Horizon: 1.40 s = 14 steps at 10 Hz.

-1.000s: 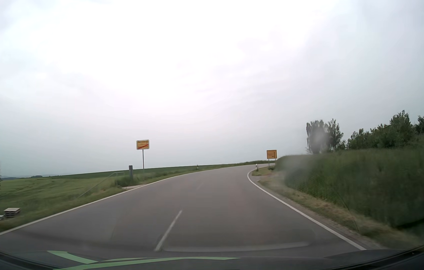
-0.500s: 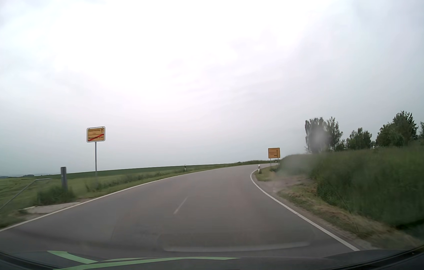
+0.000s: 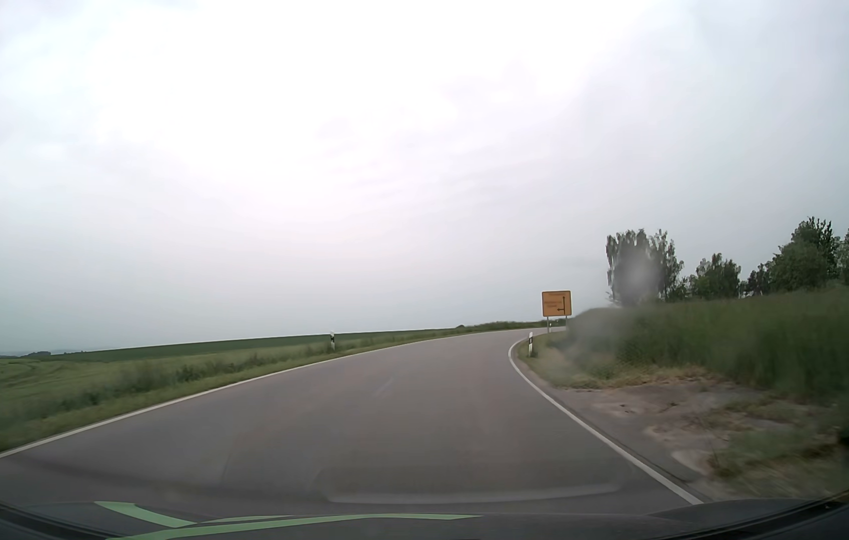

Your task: Follow the waypoints while adhering to traffic rules and regulations

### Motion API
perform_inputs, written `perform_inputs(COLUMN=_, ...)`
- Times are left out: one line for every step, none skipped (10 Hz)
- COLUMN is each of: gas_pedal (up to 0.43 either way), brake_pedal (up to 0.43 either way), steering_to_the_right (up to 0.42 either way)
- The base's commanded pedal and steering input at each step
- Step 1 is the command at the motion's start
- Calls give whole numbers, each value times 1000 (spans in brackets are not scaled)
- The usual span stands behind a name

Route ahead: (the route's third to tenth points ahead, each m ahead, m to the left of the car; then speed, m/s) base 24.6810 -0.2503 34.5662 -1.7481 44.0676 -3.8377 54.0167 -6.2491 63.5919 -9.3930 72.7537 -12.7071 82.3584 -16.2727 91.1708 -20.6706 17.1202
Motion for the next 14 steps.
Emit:
perform_inputs(gas_pedal=118, brake_pedal=0, steering_to_the_right=18)
perform_inputs(gas_pedal=118, brake_pedal=0, steering_to_the_right=19)
perform_inputs(gas_pedal=118, brake_pedal=0, steering_to_the_right=19)
perform_inputs(gas_pedal=118, brake_pedal=0, steering_to_the_right=19)
perform_inputs(gas_pedal=118, brake_pedal=0, steering_to_the_right=20)
perform_inputs(gas_pedal=118, brake_pedal=0, steering_to_the_right=21)
perform_inputs(gas_pedal=118, brake_pedal=0, steering_to_the_right=24)
perform_inputs(gas_pedal=118, brake_pedal=0, steering_to_the_right=24)
perform_inputs(gas_pedal=118, brake_pedal=0, steering_to_the_right=29)
perform_inputs(gas_pedal=118, brake_pedal=0, steering_to_the_right=36)
perform_inputs(gas_pedal=118, brake_pedal=0, steering_to_the_right=36)
perform_inputs(gas_pedal=110, brake_pedal=0, steering_to_the_right=37)
perform_inputs(gas_pedal=110, brake_pedal=0, steering_to_the_right=36)
perform_inputs(gas_pedal=110, brake_pedal=0, steering_to_the_right=36)
